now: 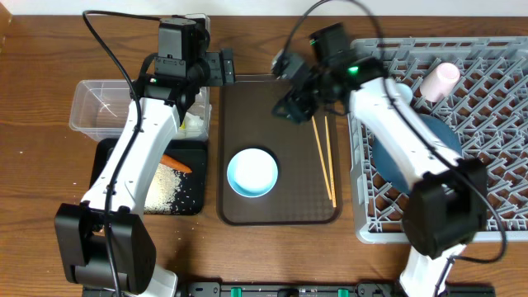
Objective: Sort waste into correct bins and load items into the dishwasher rack
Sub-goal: 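Move the right gripper back toward the light-blue bowl on the tray, then lower the right gripper onto the light-blue bowl rim and grasp it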
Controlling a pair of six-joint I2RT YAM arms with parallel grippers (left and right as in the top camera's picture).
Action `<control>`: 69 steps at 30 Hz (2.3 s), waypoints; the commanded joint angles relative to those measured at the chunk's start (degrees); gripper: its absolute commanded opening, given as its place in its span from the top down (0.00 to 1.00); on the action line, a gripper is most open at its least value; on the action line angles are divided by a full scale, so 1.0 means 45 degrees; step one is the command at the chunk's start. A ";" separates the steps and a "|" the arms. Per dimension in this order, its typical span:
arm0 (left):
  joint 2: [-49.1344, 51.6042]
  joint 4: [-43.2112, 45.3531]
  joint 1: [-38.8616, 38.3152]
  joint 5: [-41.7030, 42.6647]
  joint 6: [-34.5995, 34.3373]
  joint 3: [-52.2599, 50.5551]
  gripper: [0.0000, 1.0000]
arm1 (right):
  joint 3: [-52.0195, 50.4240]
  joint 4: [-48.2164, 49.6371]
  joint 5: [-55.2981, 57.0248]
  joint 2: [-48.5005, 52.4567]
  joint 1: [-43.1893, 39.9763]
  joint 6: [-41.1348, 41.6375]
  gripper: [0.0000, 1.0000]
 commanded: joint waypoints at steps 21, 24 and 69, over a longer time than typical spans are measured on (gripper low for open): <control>0.0049 0.0340 0.0024 -0.0733 -0.0146 -0.0024 0.07 | 0.0087 -0.2021 0.2278 0.2098 0.2798 -0.0665 0.39; 0.0049 0.0340 0.0024 -0.0733 -0.0146 -0.0024 0.07 | 0.0083 -0.2259 0.2783 0.2351 0.2778 -0.0675 0.39; 0.0049 0.0102 0.0024 -0.0733 -0.0141 -0.0024 0.07 | -0.0826 -0.1530 0.3551 0.2448 0.2730 -0.1088 0.99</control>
